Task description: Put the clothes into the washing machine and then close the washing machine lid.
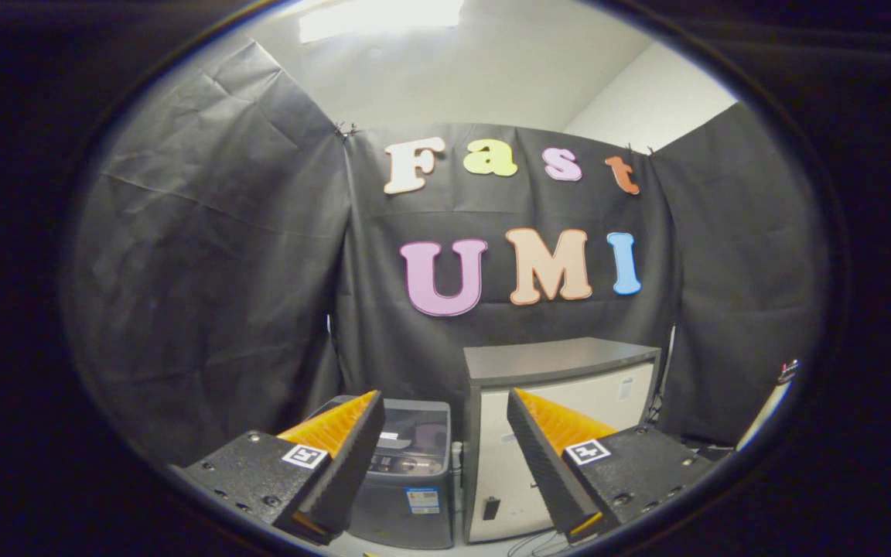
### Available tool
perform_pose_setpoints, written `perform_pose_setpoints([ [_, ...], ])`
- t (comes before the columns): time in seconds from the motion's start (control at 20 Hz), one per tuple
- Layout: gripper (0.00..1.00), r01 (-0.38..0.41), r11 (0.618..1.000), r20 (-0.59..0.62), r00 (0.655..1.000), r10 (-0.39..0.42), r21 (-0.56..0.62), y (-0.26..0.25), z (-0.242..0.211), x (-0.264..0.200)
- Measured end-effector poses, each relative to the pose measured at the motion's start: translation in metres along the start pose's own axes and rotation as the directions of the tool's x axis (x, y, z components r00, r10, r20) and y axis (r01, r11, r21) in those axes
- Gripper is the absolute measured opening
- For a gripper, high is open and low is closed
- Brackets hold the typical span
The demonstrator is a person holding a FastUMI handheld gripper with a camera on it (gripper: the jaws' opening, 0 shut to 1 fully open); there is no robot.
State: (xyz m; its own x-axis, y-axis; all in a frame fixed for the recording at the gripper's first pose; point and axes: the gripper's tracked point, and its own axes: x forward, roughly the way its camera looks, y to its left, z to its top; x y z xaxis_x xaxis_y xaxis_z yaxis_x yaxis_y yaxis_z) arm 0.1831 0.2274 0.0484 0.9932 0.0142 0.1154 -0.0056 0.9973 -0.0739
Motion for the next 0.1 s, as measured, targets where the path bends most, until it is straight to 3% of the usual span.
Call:
perform_pose_setpoints([
  [0.1, 0.96, 0.014, 1.000, 0.021, 1.000, -0.014, -0.007, -0.0064, 0.0009, -0.0004],
])
